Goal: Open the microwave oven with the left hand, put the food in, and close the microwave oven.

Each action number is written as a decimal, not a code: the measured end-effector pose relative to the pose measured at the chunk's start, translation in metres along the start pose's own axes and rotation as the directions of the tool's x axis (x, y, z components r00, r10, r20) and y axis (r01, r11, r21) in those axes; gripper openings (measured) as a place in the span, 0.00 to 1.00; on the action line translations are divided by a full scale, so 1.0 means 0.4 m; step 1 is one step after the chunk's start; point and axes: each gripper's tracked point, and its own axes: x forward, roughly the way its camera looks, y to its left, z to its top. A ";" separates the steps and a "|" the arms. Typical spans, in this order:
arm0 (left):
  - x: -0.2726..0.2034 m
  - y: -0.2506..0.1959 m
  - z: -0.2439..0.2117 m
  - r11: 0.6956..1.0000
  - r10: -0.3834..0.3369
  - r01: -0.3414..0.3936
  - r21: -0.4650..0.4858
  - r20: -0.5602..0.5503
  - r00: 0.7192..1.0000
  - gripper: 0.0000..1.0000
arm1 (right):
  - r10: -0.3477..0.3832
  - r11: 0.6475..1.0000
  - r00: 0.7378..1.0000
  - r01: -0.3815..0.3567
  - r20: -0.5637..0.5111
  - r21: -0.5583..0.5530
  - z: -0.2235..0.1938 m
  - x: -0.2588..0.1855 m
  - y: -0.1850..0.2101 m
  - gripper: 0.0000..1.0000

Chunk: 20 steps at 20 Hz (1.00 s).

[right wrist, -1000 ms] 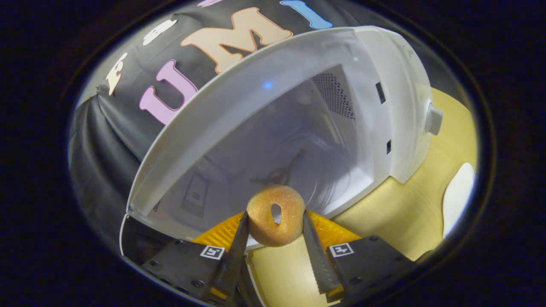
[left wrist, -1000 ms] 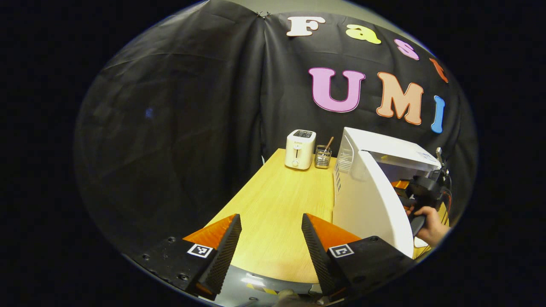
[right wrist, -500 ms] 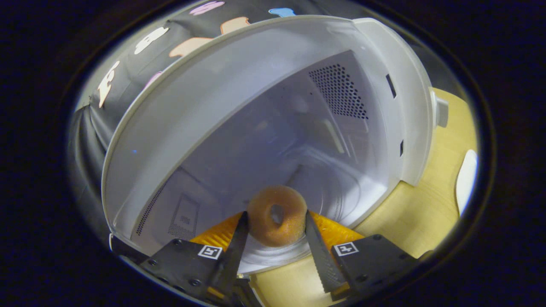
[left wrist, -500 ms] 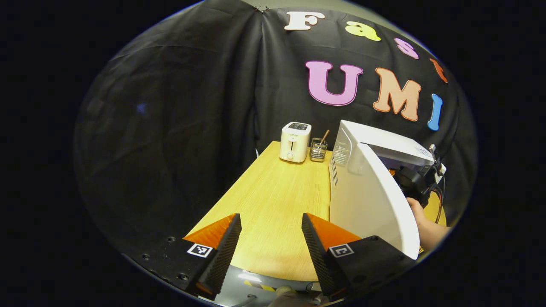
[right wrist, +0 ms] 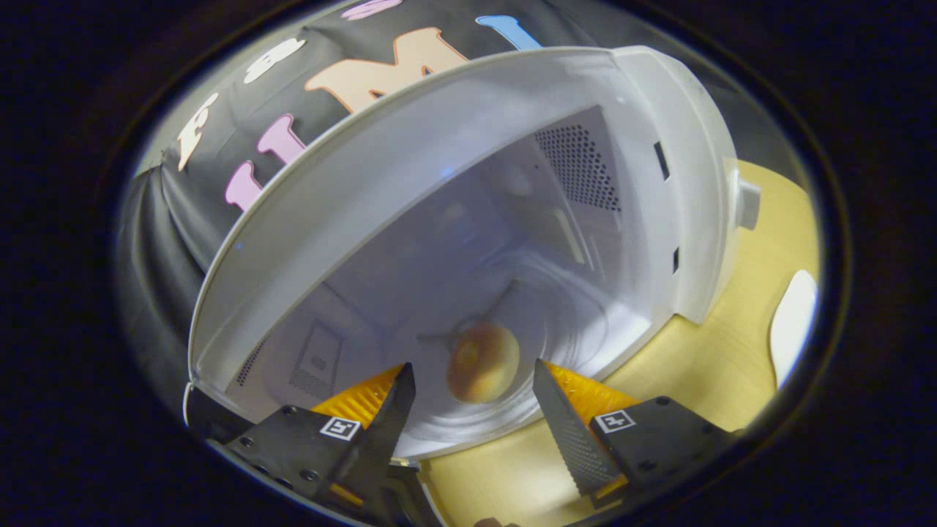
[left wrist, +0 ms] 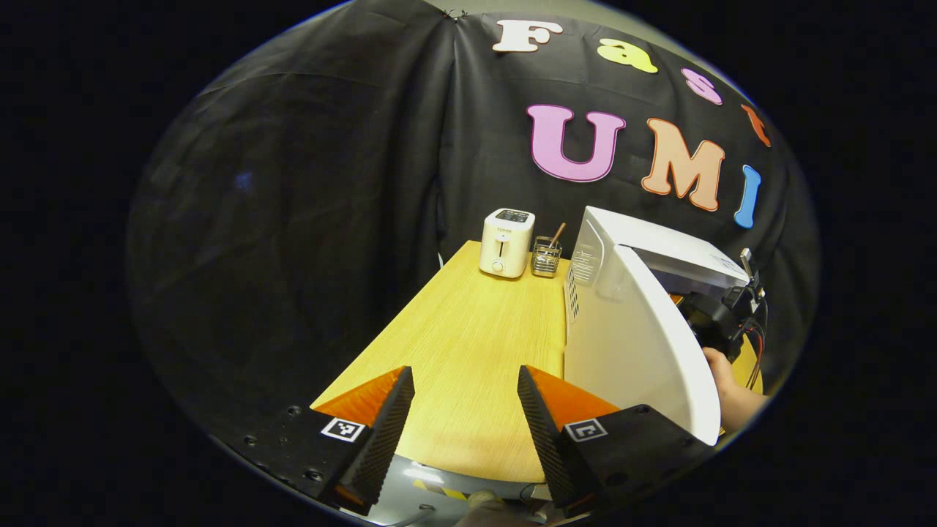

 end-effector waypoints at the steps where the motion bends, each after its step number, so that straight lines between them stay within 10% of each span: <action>1: -0.001 -0.002 -0.002 1.000 -0.004 0.004 -0.001 -0.001 1.000 0.84 | -0.001 1.000 1.000 0.001 -0.001 -0.022 0.002 -0.015 -0.010 0.91; 12: -0.004 -0.057 -0.034 0.991 -0.121 0.122 0.047 -0.015 0.992 0.62 | -0.001 0.981 1.000 0.003 0.009 -0.191 0.041 -0.280 -0.084 1.00; 20: -0.015 -0.084 -0.061 0.980 -0.173 0.176 0.096 -0.041 0.984 0.01 | -0.017 0.968 0.999 0.027 0.043 -0.250 0.110 -0.466 -0.120 0.91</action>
